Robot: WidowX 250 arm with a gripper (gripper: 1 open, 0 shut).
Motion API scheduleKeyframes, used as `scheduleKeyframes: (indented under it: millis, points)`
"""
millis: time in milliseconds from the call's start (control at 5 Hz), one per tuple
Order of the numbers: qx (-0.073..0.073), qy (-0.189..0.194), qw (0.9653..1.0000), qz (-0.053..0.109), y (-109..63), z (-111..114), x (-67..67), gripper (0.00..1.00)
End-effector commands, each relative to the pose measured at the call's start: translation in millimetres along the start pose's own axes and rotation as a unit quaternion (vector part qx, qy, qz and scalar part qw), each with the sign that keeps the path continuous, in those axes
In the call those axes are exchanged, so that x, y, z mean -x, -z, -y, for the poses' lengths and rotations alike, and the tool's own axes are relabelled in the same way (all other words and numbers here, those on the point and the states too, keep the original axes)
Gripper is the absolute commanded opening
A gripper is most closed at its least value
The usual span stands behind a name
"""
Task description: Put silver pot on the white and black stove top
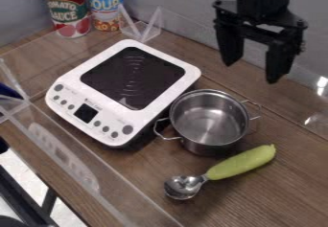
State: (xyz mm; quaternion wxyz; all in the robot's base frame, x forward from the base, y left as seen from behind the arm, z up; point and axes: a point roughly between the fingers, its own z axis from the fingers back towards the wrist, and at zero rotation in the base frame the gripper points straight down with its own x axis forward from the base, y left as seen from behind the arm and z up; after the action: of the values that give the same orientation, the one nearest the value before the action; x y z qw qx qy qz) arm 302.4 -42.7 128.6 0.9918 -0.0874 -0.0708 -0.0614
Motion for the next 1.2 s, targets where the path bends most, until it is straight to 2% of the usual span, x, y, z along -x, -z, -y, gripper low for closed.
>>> scheduleKeyframes:
  millis: [0, 200, 600, 1000]
  points:
    - [-0.003, -0.038, 0.9987, 0.034, -20.2, 5, -5.9, 1.00]
    - [-0.006, -0.039, 0.9989, 0.024, -16.1, 10, -3.1, 1.00]
    - [-0.015, -0.013, 0.9998, -0.004, -1.6, 12, -1.1, 1.00]
    - [-0.030, -0.026, 0.9989, -0.023, 1.2, -6, 6.4, 1.00]
